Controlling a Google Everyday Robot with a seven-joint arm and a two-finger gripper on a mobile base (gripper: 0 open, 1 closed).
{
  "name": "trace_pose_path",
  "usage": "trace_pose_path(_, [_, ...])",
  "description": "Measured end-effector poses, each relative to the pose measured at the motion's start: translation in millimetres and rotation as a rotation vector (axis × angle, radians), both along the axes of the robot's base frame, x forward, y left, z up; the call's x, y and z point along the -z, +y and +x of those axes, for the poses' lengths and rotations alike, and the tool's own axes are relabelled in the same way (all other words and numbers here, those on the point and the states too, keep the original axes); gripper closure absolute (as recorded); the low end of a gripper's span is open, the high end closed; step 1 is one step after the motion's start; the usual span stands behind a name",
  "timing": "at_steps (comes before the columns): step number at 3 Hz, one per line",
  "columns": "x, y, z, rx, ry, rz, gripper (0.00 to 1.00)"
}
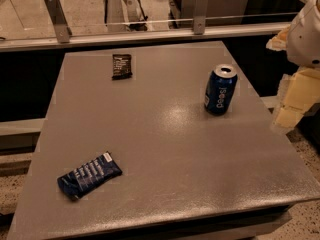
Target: Move pepsi can near rxbar blueberry
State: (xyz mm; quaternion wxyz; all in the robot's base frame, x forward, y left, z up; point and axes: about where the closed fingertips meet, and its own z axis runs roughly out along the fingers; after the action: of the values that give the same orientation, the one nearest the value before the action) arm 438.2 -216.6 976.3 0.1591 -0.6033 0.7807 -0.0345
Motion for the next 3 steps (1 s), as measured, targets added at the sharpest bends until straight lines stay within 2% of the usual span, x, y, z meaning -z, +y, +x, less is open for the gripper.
trace_pose_path(1, [0.0,0.0,0.0,0.0,0.0,0.0,0.0])
trace_pose_path(2, [8.6,-0.6,13.4,0.0,-0.029,0.058,0.0])
trace_pose_path(3, [23.5,1.3,38.0,0.0,-0.068,0.143,0.0])
